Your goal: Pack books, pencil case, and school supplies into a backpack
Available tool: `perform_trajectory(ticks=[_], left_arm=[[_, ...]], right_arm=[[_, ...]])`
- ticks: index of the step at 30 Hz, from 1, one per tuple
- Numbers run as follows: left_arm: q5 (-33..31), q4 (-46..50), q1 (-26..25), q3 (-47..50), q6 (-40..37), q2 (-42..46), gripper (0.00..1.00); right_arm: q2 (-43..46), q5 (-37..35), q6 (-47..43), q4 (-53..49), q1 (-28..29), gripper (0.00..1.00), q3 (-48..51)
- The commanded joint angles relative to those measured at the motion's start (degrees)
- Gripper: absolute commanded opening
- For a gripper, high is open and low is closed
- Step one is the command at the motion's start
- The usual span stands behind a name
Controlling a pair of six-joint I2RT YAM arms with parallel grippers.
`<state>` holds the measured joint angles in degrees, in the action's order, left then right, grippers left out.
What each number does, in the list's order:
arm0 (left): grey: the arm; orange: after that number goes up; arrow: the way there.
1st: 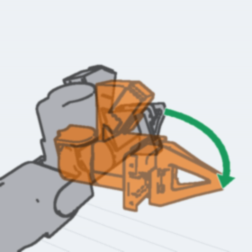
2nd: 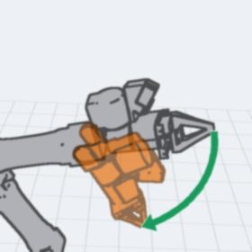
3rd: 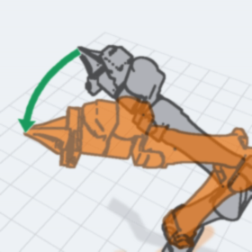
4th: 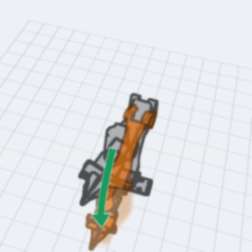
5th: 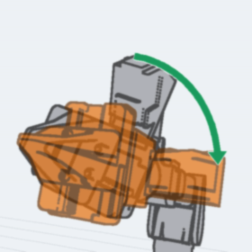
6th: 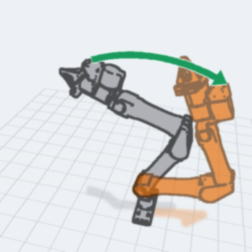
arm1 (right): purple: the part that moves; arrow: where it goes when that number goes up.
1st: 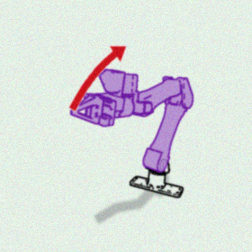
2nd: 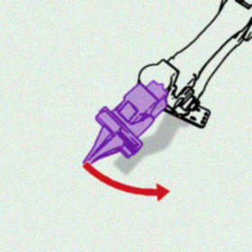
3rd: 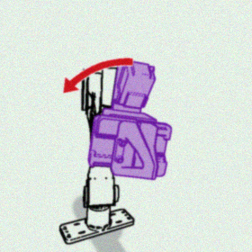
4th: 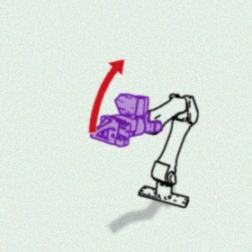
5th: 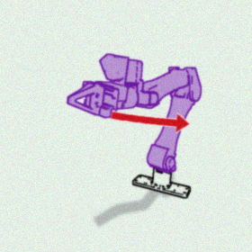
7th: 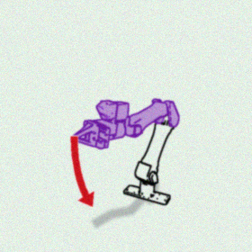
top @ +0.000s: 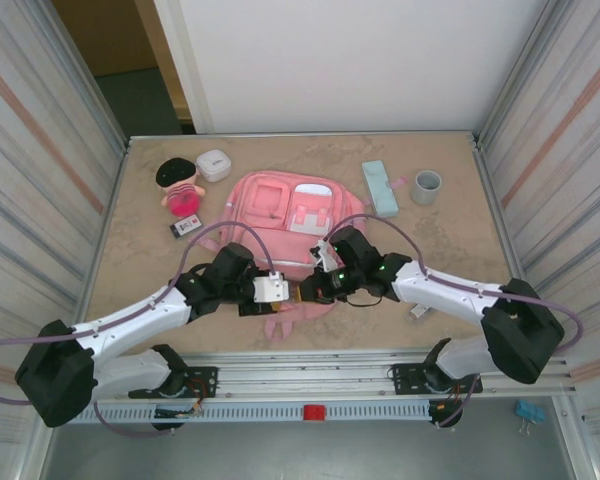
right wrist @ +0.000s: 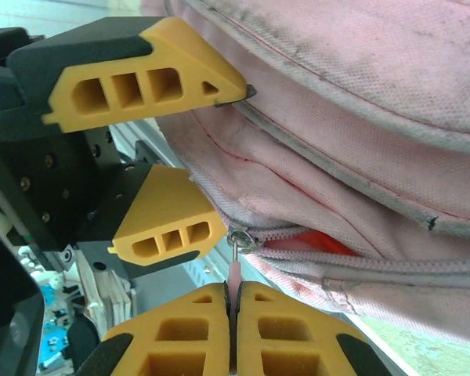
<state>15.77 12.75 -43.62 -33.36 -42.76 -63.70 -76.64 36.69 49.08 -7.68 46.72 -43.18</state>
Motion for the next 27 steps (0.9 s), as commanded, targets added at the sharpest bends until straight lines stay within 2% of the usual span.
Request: perform_trajectory(ticks=[1,2,6,8,12,17,23,27], left_arm=[[0.92,-1.73,0.2,-1.9,2.26,-0.9,0.47],[0.76,-1.4,0.2,-2.27,2.3,-1.1,0.44],[1.06,-0.78,1.12,-3.03,3.93,-0.02,0.14],[2.69,-1.41,1.84,-2.99,4.66,1.84,0.06],[6.05,-1.73,3.0,-2.89,5.12,5.89,0.03],[7.15,-0.86,4.95,-2.24,5.48,8.31,0.02],[9.83,-2.57,6.09,-2.04,6.66,9.72,0.01],[10.22,-1.11,6.09,-1.99,5.12,10.62,0.01]], right_arm=[[4.12,-0.37,-3.77,-2.37,-0.66,0.0,-2.85],[5.08,-1.03,-4.1,-3.23,-0.98,0.0,-3.01],[8.46,-5.11,-4.28,-8.44,-3.33,0.0,-2.33],[9.94,-7.62,-4.11,-11.1,-5.25,0.0,-1.0],[13.43,-9.53,-3.41,-11.91,-10.21,0.0,2.48],[16.57,-10.14,-4.34,-12.05,-14.61,0.0,3.88],[15.06,-11.16,-6.69,-13.76,-16.55,0.0,3.89],[12.85,-12.46,-8.06,-13.68,-20.51,0.0,3.3]])
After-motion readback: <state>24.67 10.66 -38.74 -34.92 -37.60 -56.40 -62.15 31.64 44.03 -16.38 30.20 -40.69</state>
